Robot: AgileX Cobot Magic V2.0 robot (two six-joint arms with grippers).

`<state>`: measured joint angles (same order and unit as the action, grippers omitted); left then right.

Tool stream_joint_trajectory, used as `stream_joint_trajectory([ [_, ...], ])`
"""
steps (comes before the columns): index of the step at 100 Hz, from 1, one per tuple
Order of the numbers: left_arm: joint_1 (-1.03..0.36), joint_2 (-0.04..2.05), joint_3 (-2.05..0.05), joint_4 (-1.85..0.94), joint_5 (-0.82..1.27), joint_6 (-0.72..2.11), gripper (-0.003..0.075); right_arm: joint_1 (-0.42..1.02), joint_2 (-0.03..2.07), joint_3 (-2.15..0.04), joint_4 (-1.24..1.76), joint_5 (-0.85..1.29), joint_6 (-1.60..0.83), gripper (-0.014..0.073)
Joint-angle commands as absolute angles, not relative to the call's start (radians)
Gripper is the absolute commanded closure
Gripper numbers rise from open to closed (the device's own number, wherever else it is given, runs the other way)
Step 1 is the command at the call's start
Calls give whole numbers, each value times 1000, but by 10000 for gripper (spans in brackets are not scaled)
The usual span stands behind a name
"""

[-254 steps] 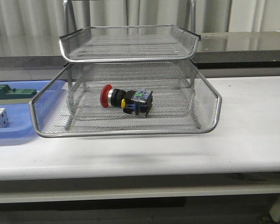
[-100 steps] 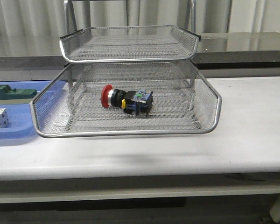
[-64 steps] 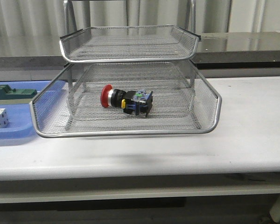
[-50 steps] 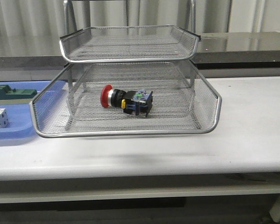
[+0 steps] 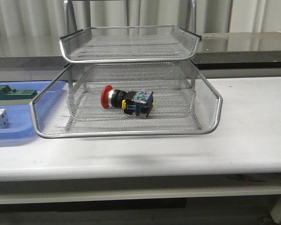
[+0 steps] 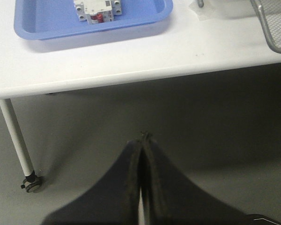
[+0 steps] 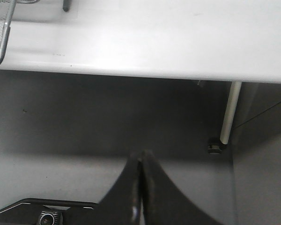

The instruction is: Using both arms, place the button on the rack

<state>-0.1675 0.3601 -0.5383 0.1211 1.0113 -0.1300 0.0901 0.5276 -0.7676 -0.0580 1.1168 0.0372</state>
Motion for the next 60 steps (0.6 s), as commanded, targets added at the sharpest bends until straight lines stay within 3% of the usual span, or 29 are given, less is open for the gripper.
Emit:
stream_joint_trajectory([
  [1,-168,366,-564,118,951,-143,741,88,532,-801,-47,1048,37,664],
  [31,-168,366,-564,118,951,-143,741,88,564,-801,89,997,36,664],
  [60,-168,366,-564,118,951,-143,741,90,808,-802,339,952,23,664],
])
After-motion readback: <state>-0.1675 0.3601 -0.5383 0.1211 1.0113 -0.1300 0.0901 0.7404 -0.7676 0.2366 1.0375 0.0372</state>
